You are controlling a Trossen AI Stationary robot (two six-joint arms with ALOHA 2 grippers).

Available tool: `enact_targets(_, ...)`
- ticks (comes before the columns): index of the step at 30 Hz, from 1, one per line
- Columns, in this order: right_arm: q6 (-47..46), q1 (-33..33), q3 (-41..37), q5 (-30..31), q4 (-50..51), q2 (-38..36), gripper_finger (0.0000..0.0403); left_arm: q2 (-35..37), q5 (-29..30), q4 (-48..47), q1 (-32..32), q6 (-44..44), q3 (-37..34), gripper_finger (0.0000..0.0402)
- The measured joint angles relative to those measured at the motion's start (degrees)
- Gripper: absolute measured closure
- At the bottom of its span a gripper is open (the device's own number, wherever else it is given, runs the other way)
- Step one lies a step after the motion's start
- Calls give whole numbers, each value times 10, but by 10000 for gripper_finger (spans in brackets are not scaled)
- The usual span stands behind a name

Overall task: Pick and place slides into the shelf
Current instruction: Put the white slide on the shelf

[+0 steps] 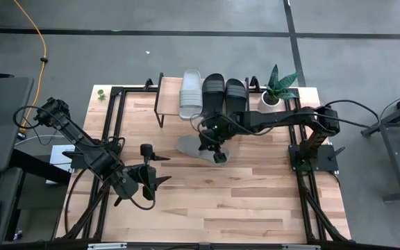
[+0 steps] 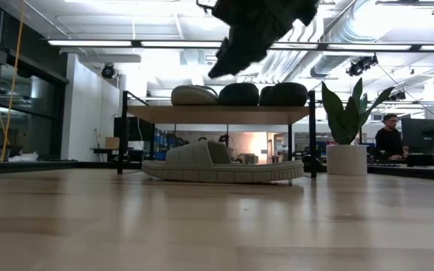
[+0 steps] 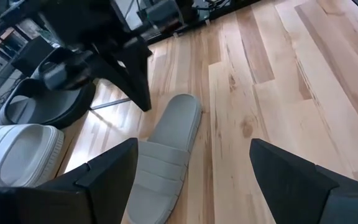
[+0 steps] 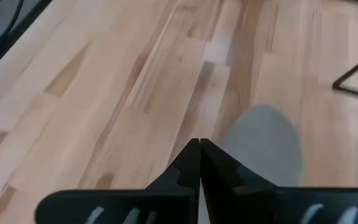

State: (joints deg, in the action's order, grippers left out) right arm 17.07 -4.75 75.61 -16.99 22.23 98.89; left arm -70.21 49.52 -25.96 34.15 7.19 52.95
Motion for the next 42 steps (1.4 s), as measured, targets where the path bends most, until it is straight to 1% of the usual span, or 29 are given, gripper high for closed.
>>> enact_targets(5,-24,-1,-53,5,-44,0,401,0,-3,-1,0,2,0,103)
enact_targets(8,-27,1,-76,7,-56,0,392,0,-3,-1,0,2,0,103)
enact_targets(10,-27,5,-83,15,-63,1,379,0,-3,-1,0,2,0,103)
enact_targets(13,-31,17,-87,48,-75,0,354,0,-4,-1,0,2,0,103)
enact_targets(16,-29,30,-87,50,-77,0,328,0,-4,-1,0,2,0,103)
enact_targets(20,-27,49,-87,58,-88,0,305,0,-4,-1,0,2,0,103)
enact_targets(23,1,70,-87,103,-90,0,297,0,-4,-1,0,2,0,103)
enact_targets(28,79,103,-87,238,-77,0,295,0,-4,-1,0,2,0,103)
enact_targets(32,89,118,-87,344,-74,0,295,0,-4,0,0,2,0,103)
enact_targets(34,89,120,-87,383,-73,0,295,0,-4,0,0,2,0,103)
enact_targets(42,100,119,-87,379,-35,6,295,0,-4,0,0,2,0,103)
